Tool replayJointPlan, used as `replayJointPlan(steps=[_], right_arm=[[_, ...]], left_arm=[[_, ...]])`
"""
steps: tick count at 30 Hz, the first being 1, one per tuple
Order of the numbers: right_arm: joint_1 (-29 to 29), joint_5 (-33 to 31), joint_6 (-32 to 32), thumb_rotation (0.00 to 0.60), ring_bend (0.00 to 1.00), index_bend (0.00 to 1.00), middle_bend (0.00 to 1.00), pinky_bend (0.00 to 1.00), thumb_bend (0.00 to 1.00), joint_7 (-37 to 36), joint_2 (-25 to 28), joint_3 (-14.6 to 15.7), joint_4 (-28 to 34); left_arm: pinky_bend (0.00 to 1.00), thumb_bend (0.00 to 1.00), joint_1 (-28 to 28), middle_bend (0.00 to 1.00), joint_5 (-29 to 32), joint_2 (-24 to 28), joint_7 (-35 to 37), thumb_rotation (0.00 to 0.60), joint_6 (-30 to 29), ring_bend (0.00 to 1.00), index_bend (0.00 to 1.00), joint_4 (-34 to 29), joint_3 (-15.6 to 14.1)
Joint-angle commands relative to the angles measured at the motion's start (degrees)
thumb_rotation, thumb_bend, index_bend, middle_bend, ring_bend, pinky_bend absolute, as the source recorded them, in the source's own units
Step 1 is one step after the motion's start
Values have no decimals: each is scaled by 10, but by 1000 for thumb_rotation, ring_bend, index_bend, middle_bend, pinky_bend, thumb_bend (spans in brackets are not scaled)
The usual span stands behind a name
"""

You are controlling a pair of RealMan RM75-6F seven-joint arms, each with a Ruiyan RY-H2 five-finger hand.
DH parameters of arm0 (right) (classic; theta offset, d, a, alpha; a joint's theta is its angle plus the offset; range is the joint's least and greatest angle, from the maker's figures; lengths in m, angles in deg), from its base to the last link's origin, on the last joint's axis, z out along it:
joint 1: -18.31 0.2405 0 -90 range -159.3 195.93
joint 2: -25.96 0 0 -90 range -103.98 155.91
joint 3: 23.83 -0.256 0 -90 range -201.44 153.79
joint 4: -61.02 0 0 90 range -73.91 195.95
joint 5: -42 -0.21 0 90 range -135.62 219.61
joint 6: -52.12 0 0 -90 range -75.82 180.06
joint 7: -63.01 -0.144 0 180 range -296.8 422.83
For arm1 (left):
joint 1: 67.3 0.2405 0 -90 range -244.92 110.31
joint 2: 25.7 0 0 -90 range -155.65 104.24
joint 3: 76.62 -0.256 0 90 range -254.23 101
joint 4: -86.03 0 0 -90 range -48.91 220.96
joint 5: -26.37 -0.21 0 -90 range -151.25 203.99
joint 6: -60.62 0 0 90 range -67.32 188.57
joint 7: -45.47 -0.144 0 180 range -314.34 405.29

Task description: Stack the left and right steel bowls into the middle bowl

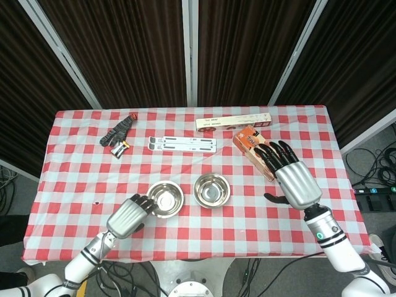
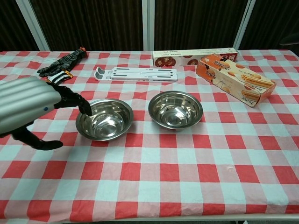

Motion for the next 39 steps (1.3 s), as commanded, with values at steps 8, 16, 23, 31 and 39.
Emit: replayJointPlan(steps=[8, 16, 23, 31, 39], right_arm=[[-28, 39, 23, 600, 0, 0, 78, 0, 0, -70, 29, 6, -22], [-35, 39, 20, 600, 0, 0, 79, 0, 0, -99, 37, 4, -38], [-41, 37, 18, 600, 0, 0, 79, 0, 0, -117, 40, 4, -51], [-49, 41, 24, 600, 0, 0, 79, 0, 0, -129, 42, 4, -61], [-58, 41, 29, 600, 0, 0, 80, 0, 0, -142, 43, 3, -72]], left_arm=[[437, 232, -41, 471, 1, -66, -7, 600, 25, 382, 411, 84, -8], [473, 261, -67, 509, -2, -99, -1, 600, 35, 417, 452, 137, -13], [583, 325, -85, 618, -14, -131, 21, 600, 18, 530, 568, 187, -16], [652, 341, -97, 693, -11, -147, 34, 600, 15, 604, 651, 215, -23], [703, 354, -108, 728, -17, -147, 37, 600, -6, 654, 681, 216, -22]])
